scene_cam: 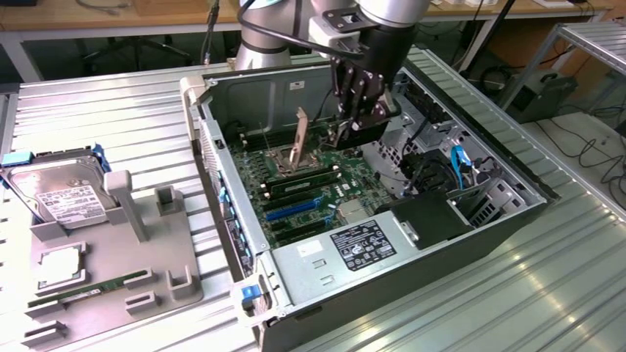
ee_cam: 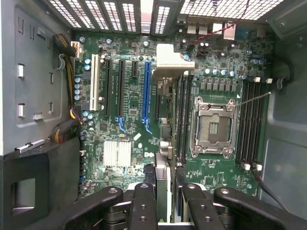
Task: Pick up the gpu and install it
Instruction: 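Insert the gpu into the slot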
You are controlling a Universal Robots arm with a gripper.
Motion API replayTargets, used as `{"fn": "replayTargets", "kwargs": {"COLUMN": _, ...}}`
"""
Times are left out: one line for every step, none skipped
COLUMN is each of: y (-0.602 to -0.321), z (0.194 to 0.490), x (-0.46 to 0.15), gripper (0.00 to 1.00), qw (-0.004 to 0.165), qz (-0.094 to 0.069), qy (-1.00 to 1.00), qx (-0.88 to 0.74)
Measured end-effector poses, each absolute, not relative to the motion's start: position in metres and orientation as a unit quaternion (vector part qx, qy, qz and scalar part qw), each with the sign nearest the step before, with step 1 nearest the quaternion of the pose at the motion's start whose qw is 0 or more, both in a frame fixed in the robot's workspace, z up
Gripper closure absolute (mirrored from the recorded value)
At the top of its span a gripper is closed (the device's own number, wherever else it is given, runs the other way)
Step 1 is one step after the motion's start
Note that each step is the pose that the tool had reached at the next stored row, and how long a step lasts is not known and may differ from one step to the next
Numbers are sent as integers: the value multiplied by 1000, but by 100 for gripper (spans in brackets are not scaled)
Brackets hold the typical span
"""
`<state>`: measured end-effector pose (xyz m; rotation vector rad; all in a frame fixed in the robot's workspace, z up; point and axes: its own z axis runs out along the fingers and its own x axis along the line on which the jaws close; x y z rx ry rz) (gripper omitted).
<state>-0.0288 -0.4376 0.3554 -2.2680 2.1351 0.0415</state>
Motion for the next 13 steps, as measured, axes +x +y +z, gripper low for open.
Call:
{"fn": "replayTargets", "kwargs": {"y": -438, "z": 355, "x": -29, "gripper": 74, "qw": 13, "qz": 13, "qy": 685, "qx": -728}}
{"fn": "replayTargets", "kwargs": {"y": -438, "z": 355, "x": -29, "gripper": 74, "qw": 13, "qz": 13, "qy": 685, "qx": -728}}
{"fn": "replayTargets", "kwargs": {"y": -438, "z": 355, "x": -29, "gripper": 74, "qw": 13, "qz": 13, "qy": 685, "qx": -728}}
{"fn": "replayTargets", "kwargs": {"y": -438, "z": 355, "x": -29, "gripper": 74, "qw": 13, "qz": 13, "qy": 685, "qx": -728}}
{"fn": "replayTargets", "kwargs": {"y": -439, "z": 355, "x": -29, "gripper": 74, "qw": 13, "qz": 13, "qy": 685, "qx": -728}}
{"fn": "replayTargets", "kwargs": {"y": -439, "z": 354, "x": -29, "gripper": 74, "qw": 13, "qz": 13, "qy": 685, "qx": -728}}
{"fn": "replayTargets", "kwargs": {"y": -439, "z": 354, "x": -29, "gripper": 74, "qw": 13, "qz": 13, "qy": 685, "qx": -728}}
{"fn": "replayTargets", "kwargs": {"y": -439, "z": 354, "x": -29, "gripper": 74, "qw": 13, "qz": 13, "qy": 685, "qx": -728}}
{"fn": "replayTargets", "kwargs": {"y": -440, "z": 354, "x": -29, "gripper": 74, "qw": 13, "qz": 13, "qy": 685, "qx": -728}}
{"fn": "replayTargets", "kwargs": {"y": -440, "z": 354, "x": -29, "gripper": 74, "qw": 13, "qz": 13, "qy": 685, "qx": -728}}
{"fn": "replayTargets", "kwargs": {"y": -440, "z": 354, "x": -29, "gripper": 74, "qw": 13, "qz": 13, "qy": 685, "qx": -728}}
{"fn": "replayTargets", "kwargs": {"y": -440, "z": 354, "x": -29, "gripper": 74, "qw": 13, "qz": 13, "qy": 685, "qx": -728}}
{"fn": "replayTargets", "kwargs": {"y": -440, "z": 354, "x": -29, "gripper": 74, "qw": 13, "qz": 13, "qy": 685, "qx": -728}}
